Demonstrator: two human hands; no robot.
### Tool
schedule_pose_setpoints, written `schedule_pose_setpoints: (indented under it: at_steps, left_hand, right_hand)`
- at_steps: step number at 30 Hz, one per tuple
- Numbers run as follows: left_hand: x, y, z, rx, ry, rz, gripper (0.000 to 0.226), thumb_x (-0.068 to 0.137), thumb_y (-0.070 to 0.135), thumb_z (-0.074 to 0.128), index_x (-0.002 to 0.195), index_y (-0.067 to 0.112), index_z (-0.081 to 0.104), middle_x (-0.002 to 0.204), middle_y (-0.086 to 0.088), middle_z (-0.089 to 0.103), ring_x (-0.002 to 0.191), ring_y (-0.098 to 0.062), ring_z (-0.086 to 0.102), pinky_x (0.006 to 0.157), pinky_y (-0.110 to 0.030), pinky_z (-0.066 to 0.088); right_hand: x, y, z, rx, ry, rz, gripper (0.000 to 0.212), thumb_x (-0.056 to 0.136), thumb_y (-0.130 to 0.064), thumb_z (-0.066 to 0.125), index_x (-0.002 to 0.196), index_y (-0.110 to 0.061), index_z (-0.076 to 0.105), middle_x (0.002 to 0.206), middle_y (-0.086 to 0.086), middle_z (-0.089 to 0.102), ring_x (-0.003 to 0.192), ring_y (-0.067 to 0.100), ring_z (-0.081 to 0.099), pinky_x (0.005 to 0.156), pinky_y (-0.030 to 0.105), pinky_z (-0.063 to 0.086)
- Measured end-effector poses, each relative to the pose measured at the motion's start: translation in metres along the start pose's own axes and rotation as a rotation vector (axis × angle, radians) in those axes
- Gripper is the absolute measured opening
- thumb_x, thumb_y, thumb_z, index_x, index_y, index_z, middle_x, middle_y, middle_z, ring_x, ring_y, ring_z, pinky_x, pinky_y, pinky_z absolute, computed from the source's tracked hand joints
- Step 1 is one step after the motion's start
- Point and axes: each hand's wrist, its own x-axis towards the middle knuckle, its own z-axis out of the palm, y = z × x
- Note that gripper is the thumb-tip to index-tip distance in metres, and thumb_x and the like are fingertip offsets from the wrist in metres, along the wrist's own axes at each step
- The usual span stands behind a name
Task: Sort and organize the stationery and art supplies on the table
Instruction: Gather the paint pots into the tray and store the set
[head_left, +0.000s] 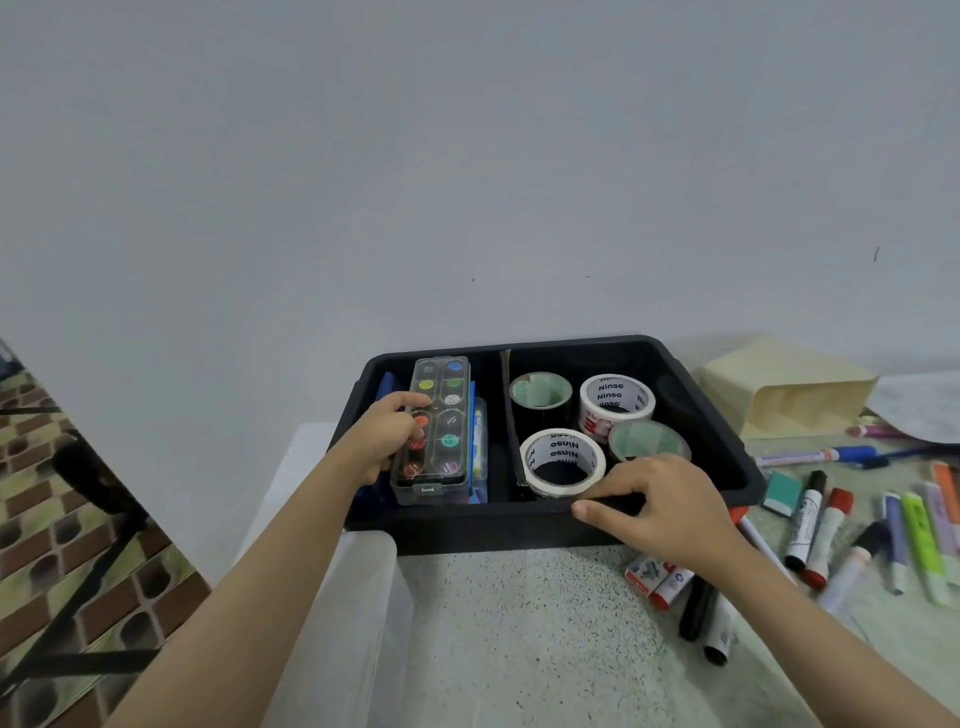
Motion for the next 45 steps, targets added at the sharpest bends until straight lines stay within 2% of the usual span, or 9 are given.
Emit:
schedule_pose_setpoints:
  at_steps: [3, 14, 19, 22, 33, 37, 39, 42, 45]
  left_hand:
    - [-0.001, -0.001, 0.001, -0.025, -0.018, 0.022, 0.048, 0.088, -0.011, 0.044, 0.118, 0.025, 0.056, 0.107, -0.004, 0.056, 0.088, -0.018, 0.056, 0.067, -0.034, 0.048]
    - [0.002, -0.001, 0.016, -0.005, -0.096, 0.064, 0.048, 0.089, -0.007, 0.05, 0.122, 0.027, 0.055, 0.106, -0.004, 0.057, 0.095, -0.019, 0.058, 0.08, -0.039, 0.05]
    - [0.005, -0.006, 0.016, 0.011, -0.08, 0.023, 0.049, 0.09, 0.0, 0.051, 0.122, 0.037, 0.047, 0.116, -0.006, 0.053, 0.106, -0.028, 0.054, 0.094, -0.054, 0.044]
    - [0.002, -0.006, 0.018, -0.065, -0.12, -0.053, 0.041, 0.093, 0.003, 0.048, 0.127, 0.026, 0.045, 0.12, -0.014, 0.056, 0.104, -0.032, 0.057, 0.08, -0.048, 0.051]
    - [0.0, -0.01, 0.017, 0.143, -0.155, 0.025, 0.029, 0.099, 0.02, 0.043, 0.12, 0.04, 0.041, 0.111, -0.001, 0.055, 0.105, -0.025, 0.053, 0.1, -0.051, 0.041]
    - [-0.001, -0.008, 0.022, 0.134, -0.147, 0.051, 0.03, 0.098, 0.013, 0.042, 0.124, 0.029, 0.044, 0.122, -0.006, 0.055, 0.108, -0.026, 0.053, 0.1, -0.046, 0.041]
    - [-0.004, -0.005, 0.028, 0.146, -0.079, 0.092, 0.032, 0.096, 0.007, 0.043, 0.127, 0.016, 0.046, 0.123, -0.011, 0.057, 0.1, -0.021, 0.056, 0.085, -0.033, 0.045]
    - [-0.017, 0.001, 0.039, 0.267, 0.096, 0.281, 0.046, 0.092, 0.006, 0.049, 0.135, 0.019, 0.042, 0.119, -0.003, 0.06, 0.089, -0.011, 0.058, 0.069, -0.024, 0.047]
    - [-0.035, 0.01, 0.055, 0.334, 0.192, 0.525, 0.049, 0.09, 0.009, 0.054, 0.137, 0.022, 0.046, 0.129, 0.006, 0.052, 0.11, -0.008, 0.052, 0.094, -0.028, 0.045]
  right_hand:
    - [-0.002, -0.002, -0.001, 0.008, 0.003, 0.034, 0.035, 0.071, -0.074, 0.044, 0.08, -0.052, 0.07, 0.071, -0.043, 0.057, 0.079, -0.016, 0.056, 0.058, 0.01, 0.038]
    - [-0.008, 0.003, -0.005, 0.186, -0.015, -0.036, 0.018, 0.077, -0.047, 0.067, 0.095, -0.049, 0.07, 0.088, -0.037, 0.064, 0.088, -0.013, 0.06, 0.068, 0.006, 0.042]
    - [-0.008, 0.006, -0.005, 0.216, -0.023, -0.032, 0.02, 0.079, -0.038, 0.073, 0.095, -0.049, 0.07, 0.089, -0.033, 0.066, 0.088, -0.011, 0.061, 0.07, 0.01, 0.045]
    - [-0.008, 0.006, -0.005, 0.231, -0.027, -0.027, 0.02, 0.079, -0.037, 0.074, 0.095, -0.049, 0.071, 0.09, -0.033, 0.066, 0.089, -0.01, 0.061, 0.072, 0.014, 0.048]
    - [-0.007, 0.006, -0.004, 0.221, -0.023, -0.01, 0.016, 0.078, -0.038, 0.074, 0.089, -0.05, 0.071, 0.088, -0.035, 0.066, 0.088, -0.012, 0.061, 0.07, 0.017, 0.049]
    - [-0.007, 0.006, -0.004, 0.237, -0.021, -0.008, 0.015, 0.078, -0.038, 0.074, 0.089, -0.048, 0.072, 0.088, -0.034, 0.066, 0.087, -0.012, 0.061, 0.071, 0.018, 0.05]
    - [-0.007, 0.007, -0.004, 0.269, -0.023, 0.002, 0.015, 0.077, -0.037, 0.075, 0.089, -0.046, 0.073, 0.087, -0.031, 0.067, 0.087, -0.011, 0.062, 0.073, 0.018, 0.05]
    - [-0.007, 0.011, -0.003, 0.299, -0.012, -0.007, 0.014, 0.076, -0.038, 0.076, 0.09, -0.041, 0.074, 0.085, -0.026, 0.069, 0.085, -0.008, 0.063, 0.074, 0.02, 0.052]
    - [-0.013, 0.014, -0.003, 0.232, 0.034, -0.081, 0.02, 0.079, -0.045, 0.067, 0.095, -0.036, 0.075, 0.085, -0.023, 0.07, 0.083, -0.01, 0.06, 0.083, 0.024, 0.047]
